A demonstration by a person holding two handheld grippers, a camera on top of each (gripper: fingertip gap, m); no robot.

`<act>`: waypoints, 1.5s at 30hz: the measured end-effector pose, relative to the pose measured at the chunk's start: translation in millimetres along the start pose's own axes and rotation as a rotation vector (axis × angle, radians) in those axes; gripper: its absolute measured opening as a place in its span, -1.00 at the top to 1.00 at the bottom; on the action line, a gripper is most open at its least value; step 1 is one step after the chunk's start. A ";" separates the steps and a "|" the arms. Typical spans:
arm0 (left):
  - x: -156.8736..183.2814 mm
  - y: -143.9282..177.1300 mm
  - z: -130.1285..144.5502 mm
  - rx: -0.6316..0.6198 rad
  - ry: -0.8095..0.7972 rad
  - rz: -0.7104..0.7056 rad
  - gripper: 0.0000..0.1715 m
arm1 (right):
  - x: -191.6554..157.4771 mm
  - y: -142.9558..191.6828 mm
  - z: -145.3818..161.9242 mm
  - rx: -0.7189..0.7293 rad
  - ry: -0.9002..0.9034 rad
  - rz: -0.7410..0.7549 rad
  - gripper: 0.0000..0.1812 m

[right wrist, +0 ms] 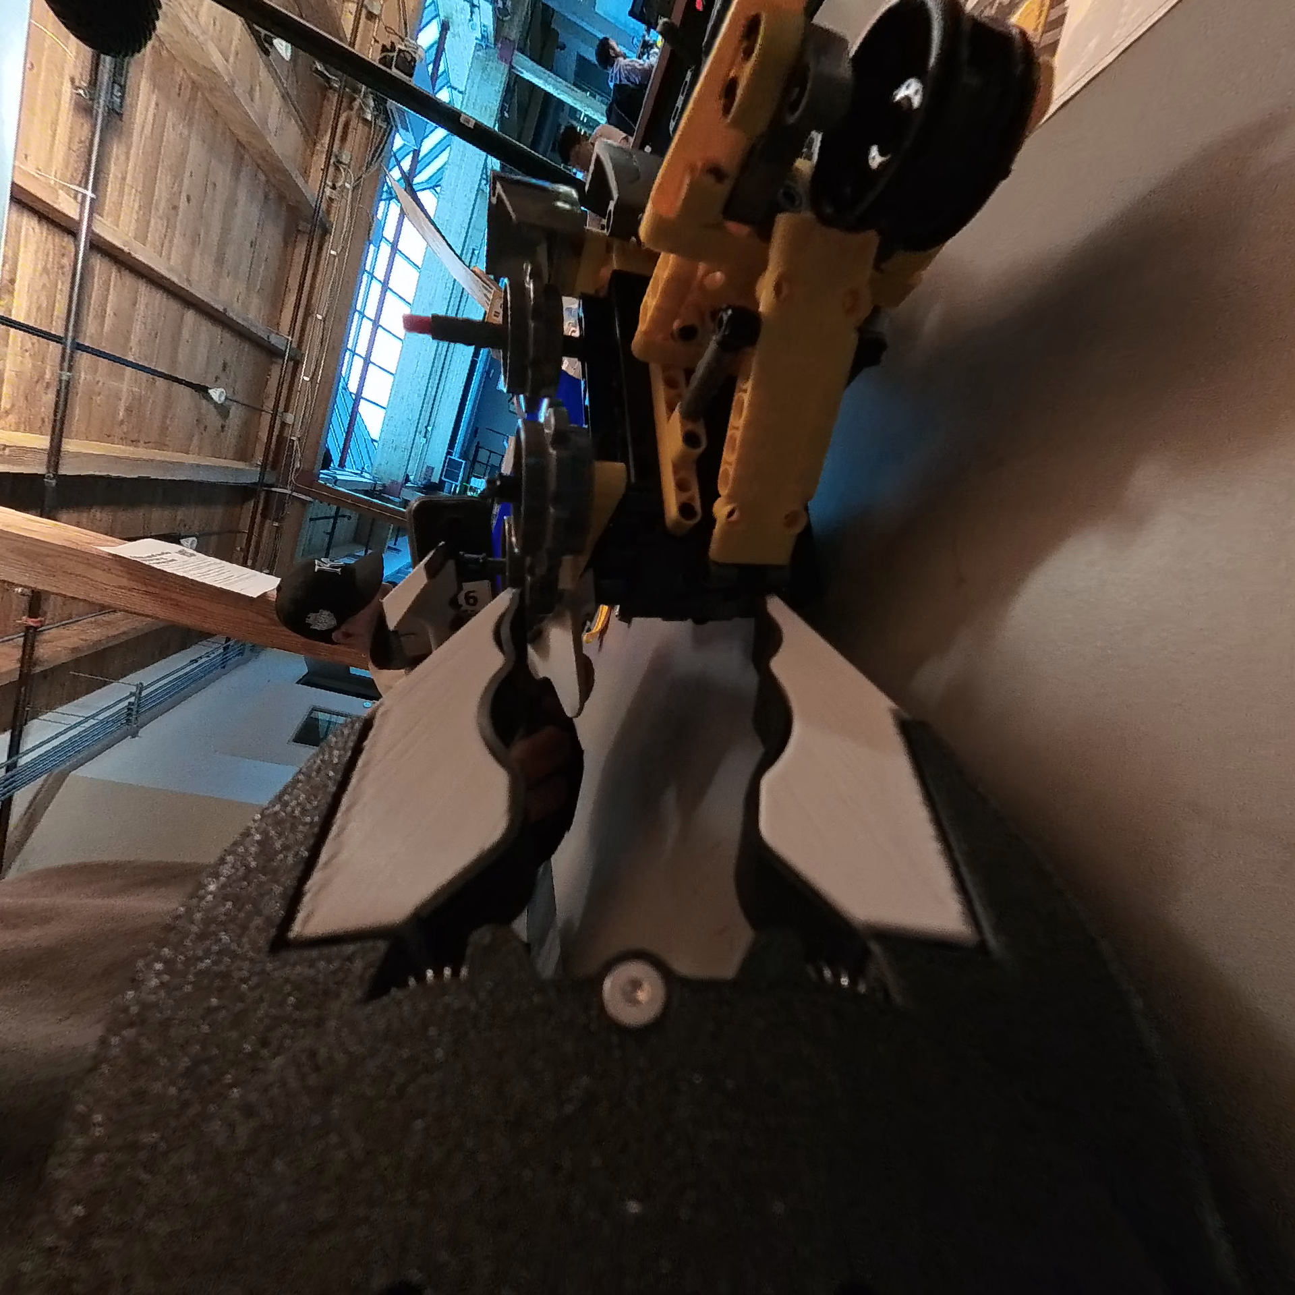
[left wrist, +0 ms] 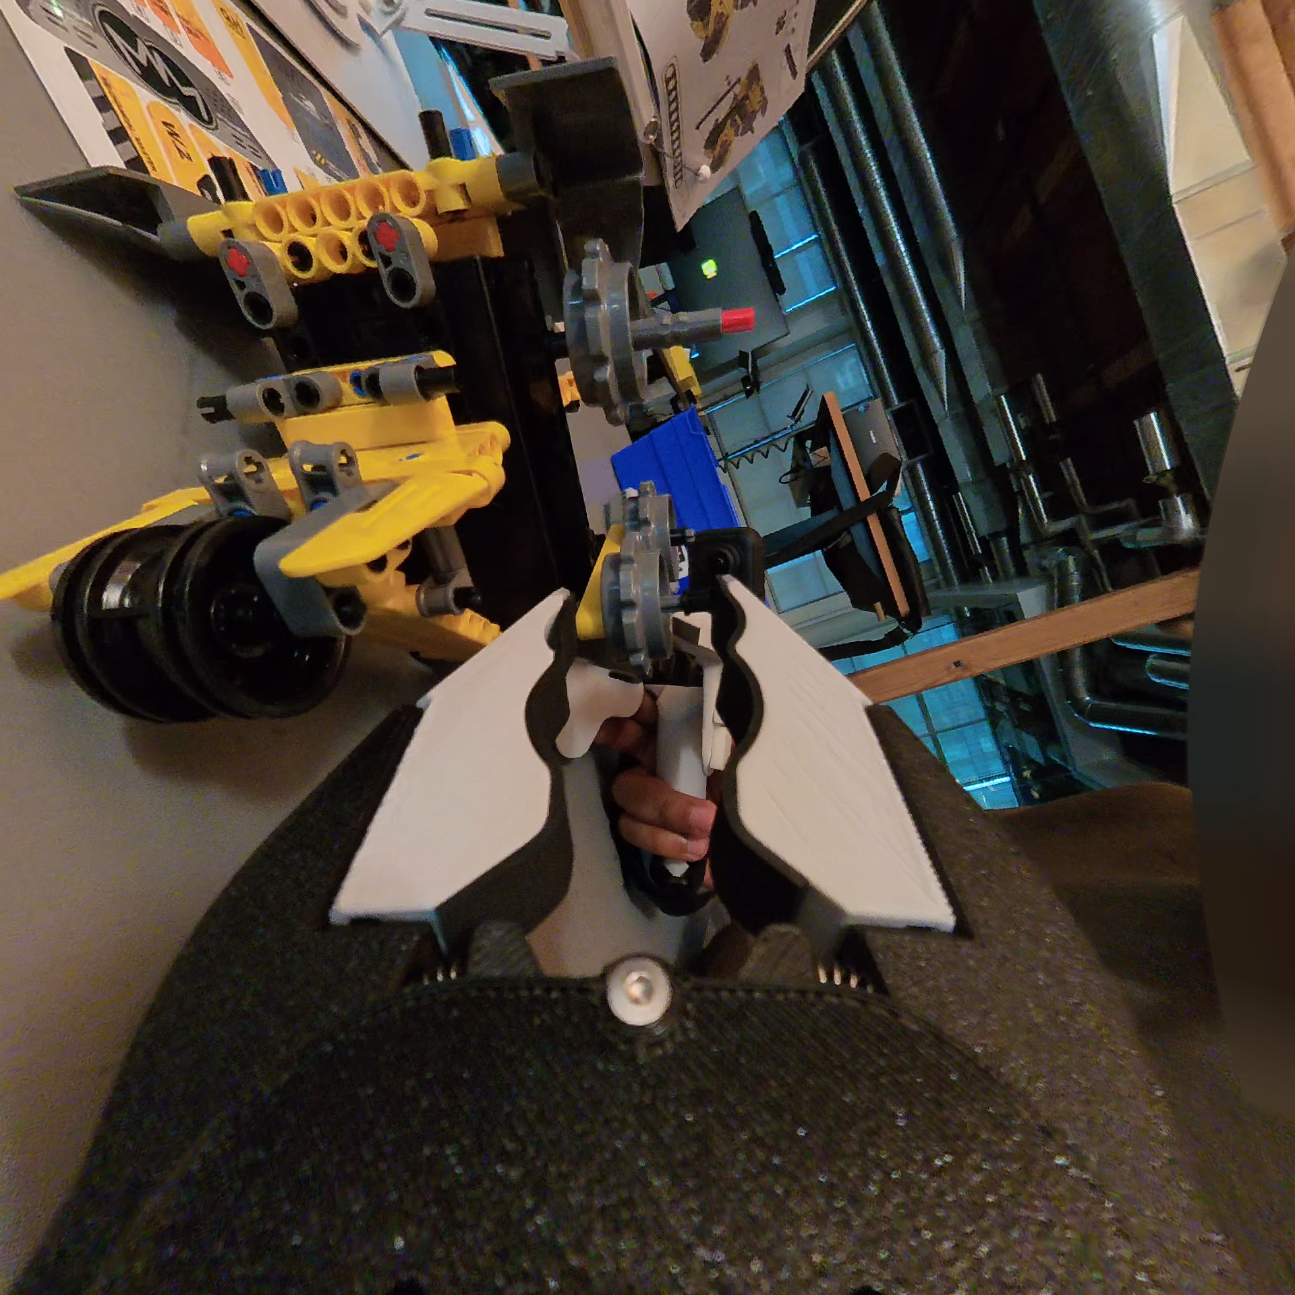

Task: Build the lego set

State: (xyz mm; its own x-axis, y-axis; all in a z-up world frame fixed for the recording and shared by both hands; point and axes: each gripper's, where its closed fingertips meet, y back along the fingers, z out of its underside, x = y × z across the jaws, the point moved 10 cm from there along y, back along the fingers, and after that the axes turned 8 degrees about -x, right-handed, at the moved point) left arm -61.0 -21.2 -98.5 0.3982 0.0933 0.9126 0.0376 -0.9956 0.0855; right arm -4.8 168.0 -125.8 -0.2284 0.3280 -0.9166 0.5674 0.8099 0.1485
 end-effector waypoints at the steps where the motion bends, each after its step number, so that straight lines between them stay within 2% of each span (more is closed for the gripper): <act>1: 0.2 -0.2 0.0 0.001 0.000 -0.002 0.58 | 0.0 0.1 0.1 -0.001 0.001 0.000 0.27; 12: -2.1 2.1 2.2 0.031 0.027 0.024 0.56 | -6.7 1.1 7.8 -0.034 0.038 -0.001 0.28; 13: -2.7 3.7 2.6 0.041 0.026 0.021 0.55 | -8.6 1.6 9.8 -0.037 0.045 0.004 0.28; 15: -4.2 7.1 3.6 0.047 0.009 -0.025 0.39 | -12.5 2.8 13.3 -0.041 0.060 0.014 0.30; 18: -0.4 13.9 3.7 0.057 -0.031 -0.020 0.35 | -18.4 3.5 15.7 -0.037 0.086 0.024 0.30; 24: 0.0 23.2 -1.5 0.065 -0.082 -0.008 0.47 | -28.5 -0.3 11.3 -0.007 0.093 0.011 0.36; 31: -8.3 15.3 -3.1 -0.020 -0.100 -0.007 0.65 | -33.2 -6.4 3.9 0.002 -0.001 0.030 0.36; 34: -11.4 13.6 -3.0 -0.038 -0.085 0.039 0.66 | -36.3 -8.6 2.3 -0.015 -0.031 0.060 0.31; 37: -14.4 14.1 -5.1 -0.037 -0.059 0.110 0.54 | -40.2 -11.3 0.7 -0.030 -0.034 0.101 0.24; 39: -17.4 12.9 -5.9 -0.049 -0.056 0.119 0.54 | -40.9 -13.2 -1.3 -0.028 -0.045 0.117 0.20; 43: -18.7 10.0 -6.3 -0.064 -0.066 0.140 0.71 | -35.9 -17.8 -0.4 -0.015 -0.091 0.139 0.13; 45: -19.5 8.6 -5.5 -0.069 -0.063 0.150 0.73 | -31.6 -19.7 2.0 0.006 -0.131 0.109 0.05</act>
State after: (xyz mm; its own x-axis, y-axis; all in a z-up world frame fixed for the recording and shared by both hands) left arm -73.5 -31.6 -113.4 0.4512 -0.0585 0.8905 -0.0890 -0.9958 -0.0203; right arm -7.2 140.8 -100.5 -0.0603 0.3470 -0.9359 0.5882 0.7699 0.2476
